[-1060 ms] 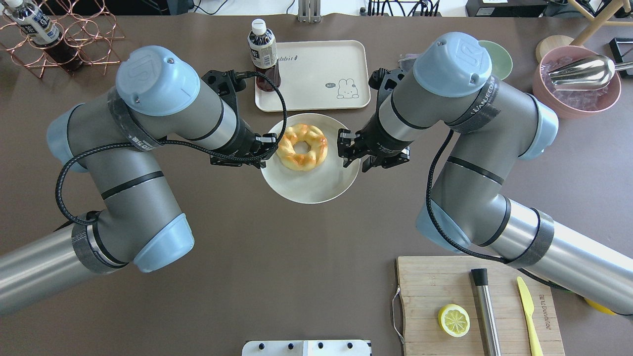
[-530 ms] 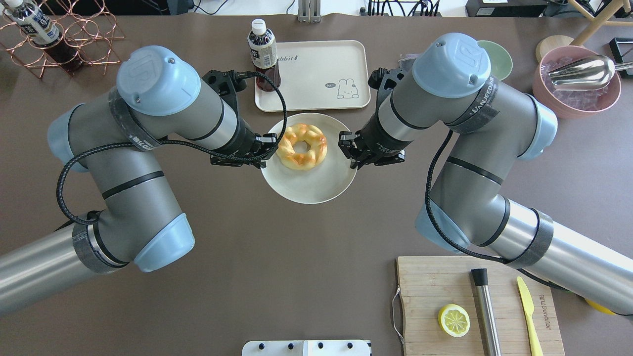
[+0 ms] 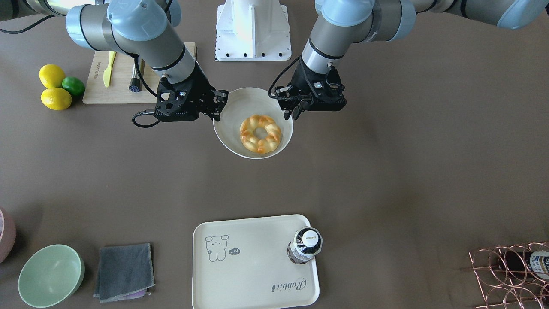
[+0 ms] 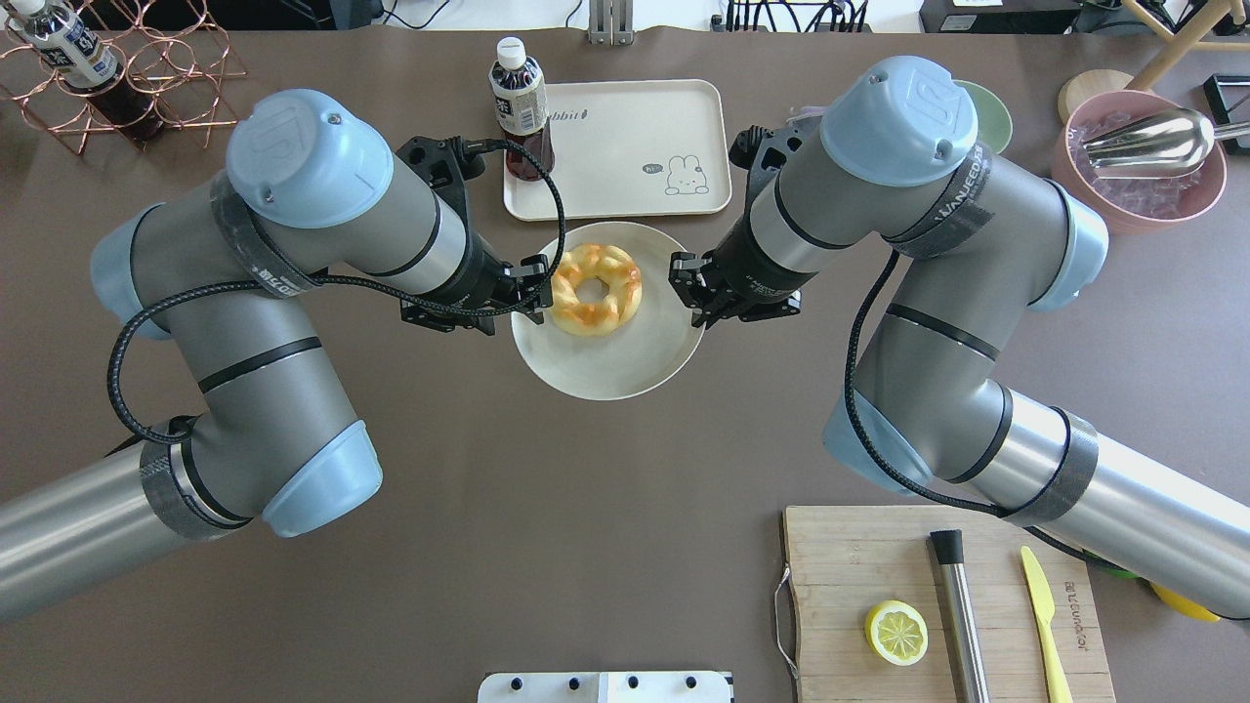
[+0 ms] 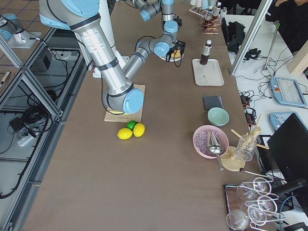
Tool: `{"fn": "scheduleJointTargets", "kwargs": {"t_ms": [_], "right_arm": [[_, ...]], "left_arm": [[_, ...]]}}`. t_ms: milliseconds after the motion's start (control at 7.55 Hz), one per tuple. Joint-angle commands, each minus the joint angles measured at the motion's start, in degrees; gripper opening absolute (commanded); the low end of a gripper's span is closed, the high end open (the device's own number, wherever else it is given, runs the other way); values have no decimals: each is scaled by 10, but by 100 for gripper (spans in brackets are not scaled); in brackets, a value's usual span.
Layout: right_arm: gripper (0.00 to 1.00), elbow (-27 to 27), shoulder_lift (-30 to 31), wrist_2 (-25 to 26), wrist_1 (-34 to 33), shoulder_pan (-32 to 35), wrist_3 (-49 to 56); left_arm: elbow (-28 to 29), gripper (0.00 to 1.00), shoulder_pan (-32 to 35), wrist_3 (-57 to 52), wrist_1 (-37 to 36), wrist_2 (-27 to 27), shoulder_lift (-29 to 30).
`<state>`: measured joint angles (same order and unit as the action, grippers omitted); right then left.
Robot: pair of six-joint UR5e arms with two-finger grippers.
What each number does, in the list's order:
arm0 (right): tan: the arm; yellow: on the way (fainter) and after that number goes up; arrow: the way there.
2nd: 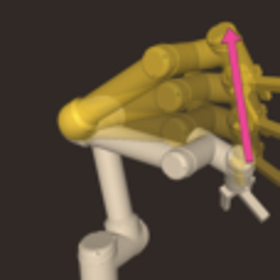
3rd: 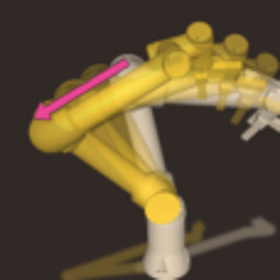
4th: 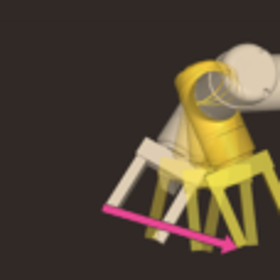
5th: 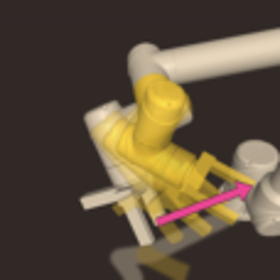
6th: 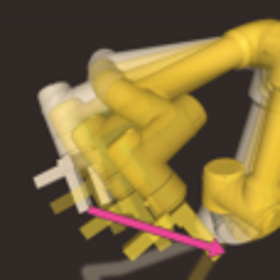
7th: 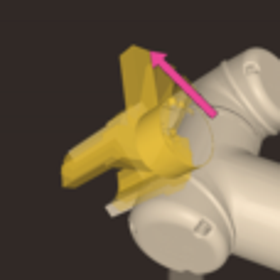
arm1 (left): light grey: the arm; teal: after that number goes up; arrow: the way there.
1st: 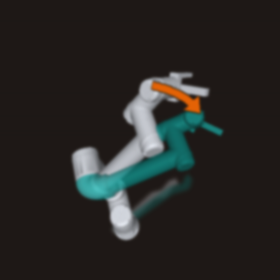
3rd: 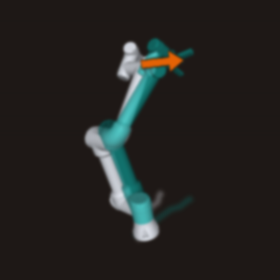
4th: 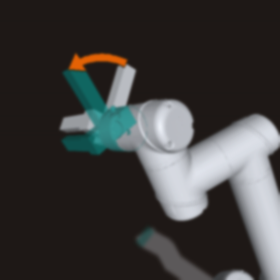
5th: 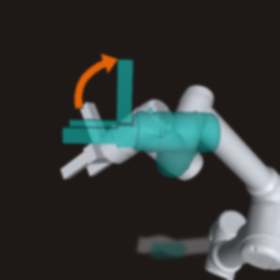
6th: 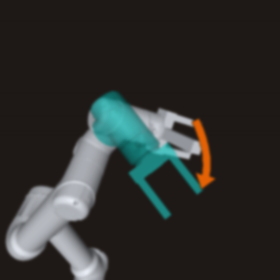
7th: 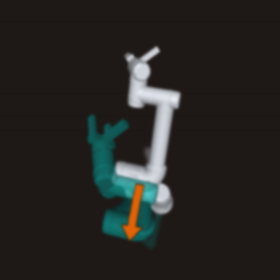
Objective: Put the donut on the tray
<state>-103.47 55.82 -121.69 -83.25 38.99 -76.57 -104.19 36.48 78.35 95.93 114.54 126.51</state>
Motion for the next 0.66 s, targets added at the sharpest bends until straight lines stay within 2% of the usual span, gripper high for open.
{"fn": "scheduleJointTargets", "kwargs": {"t_ms": [0, 398, 530], "right_arm": [[0, 4, 2, -3, -1, 7, 2], [0, 48, 8, 0, -1, 7, 12], [0, 63, 9, -4, 21, 15, 21]], "left_arm": [[3, 98, 3, -4, 0, 1, -2], [7, 98, 17, -6, 4, 2, -1], [8, 98, 21, -7, 5, 2, -1]]}}
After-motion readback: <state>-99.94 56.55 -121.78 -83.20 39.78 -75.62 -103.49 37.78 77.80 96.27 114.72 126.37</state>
